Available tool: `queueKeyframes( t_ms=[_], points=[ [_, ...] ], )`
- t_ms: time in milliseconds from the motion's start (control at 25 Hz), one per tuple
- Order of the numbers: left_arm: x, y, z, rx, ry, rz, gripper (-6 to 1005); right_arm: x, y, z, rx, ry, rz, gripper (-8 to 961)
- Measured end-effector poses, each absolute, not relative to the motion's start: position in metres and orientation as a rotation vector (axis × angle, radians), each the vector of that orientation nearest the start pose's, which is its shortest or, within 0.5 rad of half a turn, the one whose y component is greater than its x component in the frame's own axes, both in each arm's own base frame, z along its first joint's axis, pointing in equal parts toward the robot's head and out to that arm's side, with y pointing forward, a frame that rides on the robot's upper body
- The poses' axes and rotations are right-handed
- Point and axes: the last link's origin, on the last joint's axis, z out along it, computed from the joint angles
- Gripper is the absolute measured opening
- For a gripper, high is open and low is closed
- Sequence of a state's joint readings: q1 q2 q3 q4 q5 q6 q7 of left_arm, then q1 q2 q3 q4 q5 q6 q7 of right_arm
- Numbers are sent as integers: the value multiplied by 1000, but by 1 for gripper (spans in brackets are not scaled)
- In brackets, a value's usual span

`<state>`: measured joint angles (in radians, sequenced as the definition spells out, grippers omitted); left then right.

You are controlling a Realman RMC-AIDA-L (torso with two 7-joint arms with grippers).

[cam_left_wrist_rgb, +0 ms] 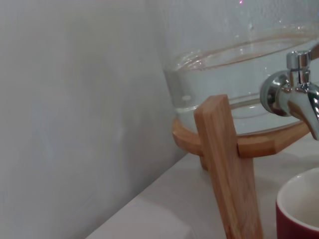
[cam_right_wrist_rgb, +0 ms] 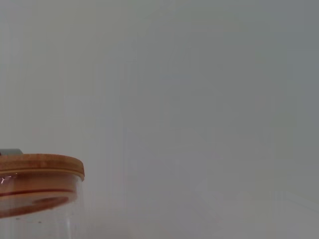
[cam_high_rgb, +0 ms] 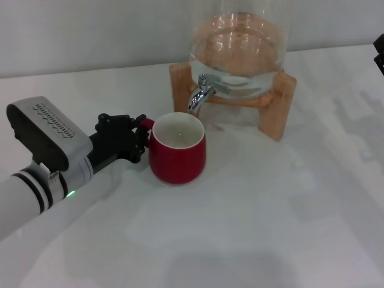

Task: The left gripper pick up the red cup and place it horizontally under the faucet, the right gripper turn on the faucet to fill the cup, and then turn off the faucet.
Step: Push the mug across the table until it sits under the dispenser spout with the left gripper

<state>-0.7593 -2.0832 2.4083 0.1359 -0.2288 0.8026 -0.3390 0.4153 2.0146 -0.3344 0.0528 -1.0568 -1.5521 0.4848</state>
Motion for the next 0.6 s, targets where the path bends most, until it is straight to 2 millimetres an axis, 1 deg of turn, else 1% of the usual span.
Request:
queueKeyframes(
  t_ms=[600],
  points=[
    [-227, 387, -113, -2412, -145, -379, 104, 340, 303, 54, -1429, 499, 1046, 723]
  ],
)
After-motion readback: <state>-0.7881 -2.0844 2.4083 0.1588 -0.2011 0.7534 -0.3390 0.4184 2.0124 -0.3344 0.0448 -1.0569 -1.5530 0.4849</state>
